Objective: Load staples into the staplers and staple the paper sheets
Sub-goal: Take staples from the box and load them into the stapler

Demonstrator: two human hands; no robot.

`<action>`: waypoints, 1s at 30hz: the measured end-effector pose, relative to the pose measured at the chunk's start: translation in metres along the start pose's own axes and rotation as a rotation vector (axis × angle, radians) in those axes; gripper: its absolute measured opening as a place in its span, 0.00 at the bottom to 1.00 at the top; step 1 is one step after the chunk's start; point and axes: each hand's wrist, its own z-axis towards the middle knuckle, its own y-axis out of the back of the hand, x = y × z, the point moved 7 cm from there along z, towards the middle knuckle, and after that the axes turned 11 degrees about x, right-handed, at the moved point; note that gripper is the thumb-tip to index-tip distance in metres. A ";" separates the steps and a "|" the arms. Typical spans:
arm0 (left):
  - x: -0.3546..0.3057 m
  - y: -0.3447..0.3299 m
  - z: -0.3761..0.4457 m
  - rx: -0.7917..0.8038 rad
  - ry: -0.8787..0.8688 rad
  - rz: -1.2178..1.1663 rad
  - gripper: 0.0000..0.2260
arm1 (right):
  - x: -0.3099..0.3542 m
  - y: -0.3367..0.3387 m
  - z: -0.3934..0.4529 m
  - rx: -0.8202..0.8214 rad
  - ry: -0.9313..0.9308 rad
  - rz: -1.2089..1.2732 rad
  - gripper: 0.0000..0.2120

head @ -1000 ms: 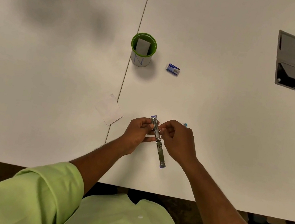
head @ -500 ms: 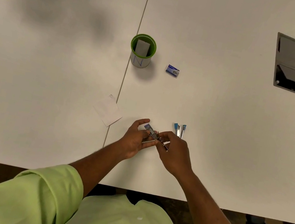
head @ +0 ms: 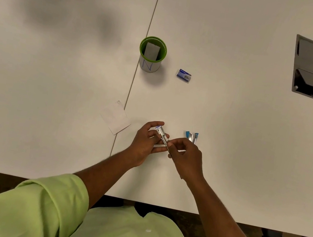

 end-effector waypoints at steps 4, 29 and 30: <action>-0.006 -0.003 0.000 0.008 -0.043 0.087 0.16 | -0.005 0.000 0.004 -0.033 -0.051 0.076 0.05; -0.014 -0.002 0.006 -0.008 -0.060 0.182 0.18 | 0.036 -0.007 0.012 -0.100 0.209 -0.169 0.11; -0.015 -0.003 0.005 -0.007 -0.064 0.190 0.18 | 0.039 -0.007 0.013 -0.112 0.222 -0.182 0.10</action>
